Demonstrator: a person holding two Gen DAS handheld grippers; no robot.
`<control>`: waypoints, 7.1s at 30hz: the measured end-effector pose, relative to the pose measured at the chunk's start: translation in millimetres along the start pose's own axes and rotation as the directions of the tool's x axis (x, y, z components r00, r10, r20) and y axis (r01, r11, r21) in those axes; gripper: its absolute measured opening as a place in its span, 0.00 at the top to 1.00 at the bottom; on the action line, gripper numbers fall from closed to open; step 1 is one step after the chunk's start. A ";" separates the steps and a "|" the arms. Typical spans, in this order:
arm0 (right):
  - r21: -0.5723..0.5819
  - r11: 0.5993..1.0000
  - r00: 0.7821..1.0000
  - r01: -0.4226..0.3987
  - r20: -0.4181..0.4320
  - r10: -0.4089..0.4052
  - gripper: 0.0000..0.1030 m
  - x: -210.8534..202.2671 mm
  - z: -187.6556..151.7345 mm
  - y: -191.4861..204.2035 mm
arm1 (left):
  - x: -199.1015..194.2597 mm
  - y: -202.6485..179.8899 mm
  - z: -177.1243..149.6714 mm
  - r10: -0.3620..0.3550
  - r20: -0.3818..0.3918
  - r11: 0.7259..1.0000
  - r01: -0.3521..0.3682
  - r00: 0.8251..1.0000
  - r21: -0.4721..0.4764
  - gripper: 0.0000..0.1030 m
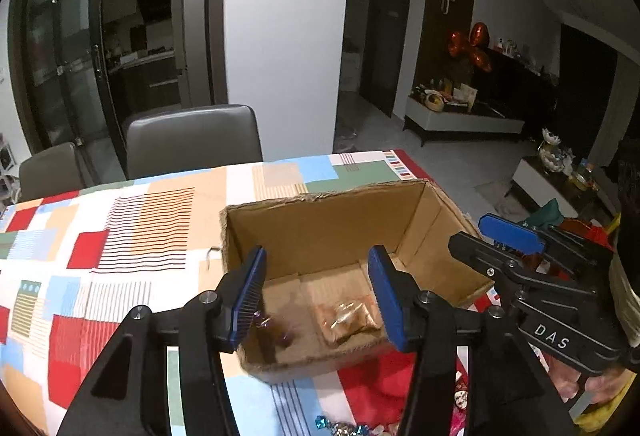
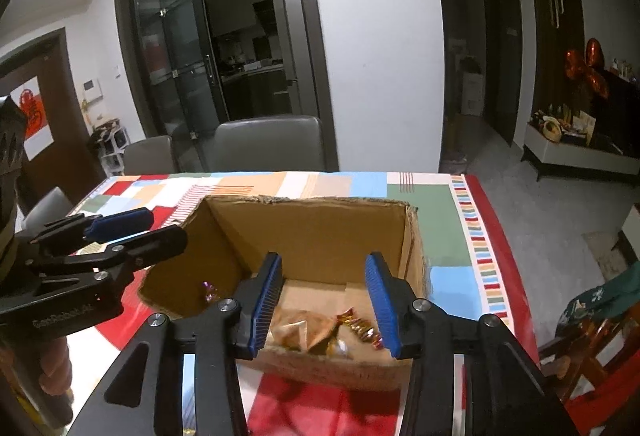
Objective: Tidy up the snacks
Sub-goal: 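Move both open tools back toward the remaining snacks, then grasp the white-gold bar packet with the left tool while the right tool grasps the grey stick packet, then carry both held packets over the cardboard box and open both tools to drop them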
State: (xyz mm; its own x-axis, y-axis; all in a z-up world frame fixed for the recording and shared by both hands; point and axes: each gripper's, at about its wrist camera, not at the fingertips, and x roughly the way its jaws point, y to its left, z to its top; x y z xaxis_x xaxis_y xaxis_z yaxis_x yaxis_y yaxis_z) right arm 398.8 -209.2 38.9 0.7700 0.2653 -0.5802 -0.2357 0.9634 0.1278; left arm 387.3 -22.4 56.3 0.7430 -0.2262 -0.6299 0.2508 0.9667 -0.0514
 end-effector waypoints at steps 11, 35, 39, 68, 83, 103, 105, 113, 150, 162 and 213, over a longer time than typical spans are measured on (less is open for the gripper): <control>-0.026 0.999 0.998 -0.045 0.037 0.046 0.57 -45.3 -24.5 22.6 | -59.8 -4.9 -32.4 0.064 0.086 0.998 -0.064 0.994 -0.005 0.48; -0.227 0.962 0.987 -0.152 -0.092 0.134 0.57 -89.5 -105.8 67.0 | -114.7 -11.3 -148.4 0.109 -0.023 0.991 -0.111 0.994 -0.071 0.49; -0.257 0.952 0.980 -0.167 -0.147 0.132 0.57 -81.9 -122.4 68.8 | -105.5 -11.0 -168.0 0.102 -0.080 0.990 -0.109 0.992 -0.086 0.49; -0.295 0.896 0.860 -0.333 -0.486 0.159 0.57 -1.4 -184.9 75.9 | -31.0 4.5 -224.6 0.024 -0.322 0.981 -0.084 0.946 -0.174 0.52; -0.291 0.876 0.823 -0.385 -0.539 0.182 0.57 25.5 -192.9 76.6 | 0.3 6.7 -227.8 -0.008 -0.362 0.973 -0.076 0.932 -0.218 0.58; -0.120 0.944 0.875 -0.308 -0.425 0.231 0.78 20.7 -196.7 57.4 | 11.8 5.3 -227.1 -0.002 -0.363 0.971 -0.086 0.932 -0.225 0.78; -0.092 0.948 0.879 -0.305 -0.410 0.243 0.78 18.2 -194.6 56.7 | 11.4 5.4 -227.4 -0.015 -0.364 0.970 -0.075 0.931 -0.232 0.80; -0.025 0.956 0.893 -0.293 -0.363 0.265 0.78 2.5 -186.5 53.4 | -5.4 0.5 -223.8 -0.023 -0.334 0.971 -0.058 0.942 -0.231 0.80; 0.031 0.975 0.974 -0.219 -0.052 0.220 0.79 -90.4 -104.9 44.9 | -111.5 -21.6 -121.1 -0.008 0.024 0.995 0.010 1.000 -0.098 0.80; 0.025 0.982 0.982 -0.189 0.036 0.188 0.79 -98.3 -58.7 37.4 | -110.7 -19.7 -77.1 0.010 0.100 0.998 -0.004 0.995 -0.056 0.80; -0.021 0.995 0.994 -0.102 0.046 0.103 0.68 -50.6 -18.0 -2.3 | -44.8 -25.6 -28.1 0.005 0.114 1.000 -0.006 0.993 0.008 0.53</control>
State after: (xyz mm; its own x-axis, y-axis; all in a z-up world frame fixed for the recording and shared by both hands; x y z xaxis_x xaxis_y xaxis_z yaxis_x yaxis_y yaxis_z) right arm 349.7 -225.5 53.5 0.7682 0.3650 -0.5260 -0.3260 0.9301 0.1692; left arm 330.2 -33.7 64.1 0.8103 -0.2333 -0.5376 0.2511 0.9671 -0.0412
